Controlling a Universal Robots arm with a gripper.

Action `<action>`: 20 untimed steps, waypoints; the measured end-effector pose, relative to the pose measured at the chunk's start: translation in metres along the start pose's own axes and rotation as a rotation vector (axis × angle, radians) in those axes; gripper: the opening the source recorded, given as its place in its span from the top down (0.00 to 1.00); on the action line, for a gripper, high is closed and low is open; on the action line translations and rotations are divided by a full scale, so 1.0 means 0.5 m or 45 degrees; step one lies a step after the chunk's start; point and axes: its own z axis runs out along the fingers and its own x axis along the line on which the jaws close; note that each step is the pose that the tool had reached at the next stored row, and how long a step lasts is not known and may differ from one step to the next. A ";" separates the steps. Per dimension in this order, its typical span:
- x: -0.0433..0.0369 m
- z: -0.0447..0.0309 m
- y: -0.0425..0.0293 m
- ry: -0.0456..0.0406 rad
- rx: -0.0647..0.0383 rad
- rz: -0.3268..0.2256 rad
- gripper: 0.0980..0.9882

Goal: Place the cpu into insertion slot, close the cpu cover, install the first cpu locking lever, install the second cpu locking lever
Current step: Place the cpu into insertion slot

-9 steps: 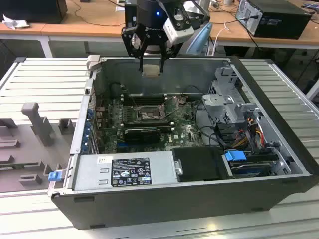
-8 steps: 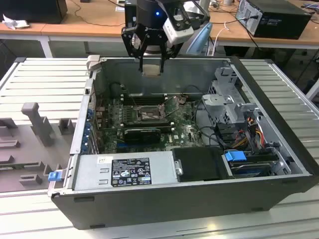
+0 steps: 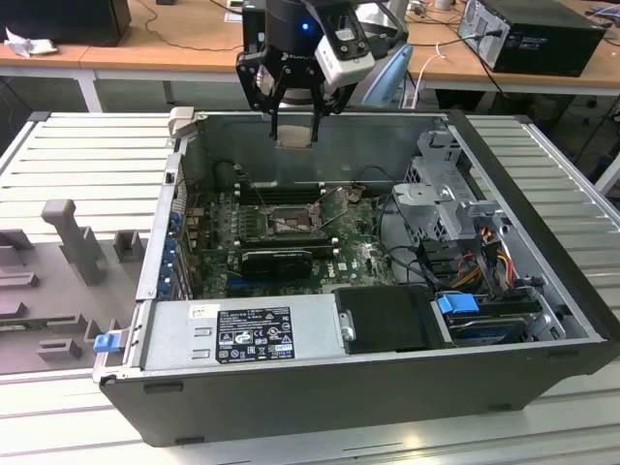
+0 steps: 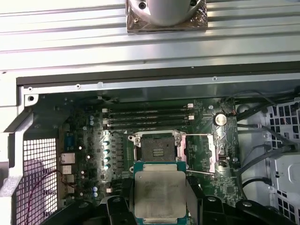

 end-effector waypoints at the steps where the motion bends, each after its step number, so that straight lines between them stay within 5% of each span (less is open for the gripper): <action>1: 0.000 0.000 0.000 -0.001 0.000 0.007 0.51; 20: 0.000 0.001 0.000 -0.016 -0.003 0.176 0.51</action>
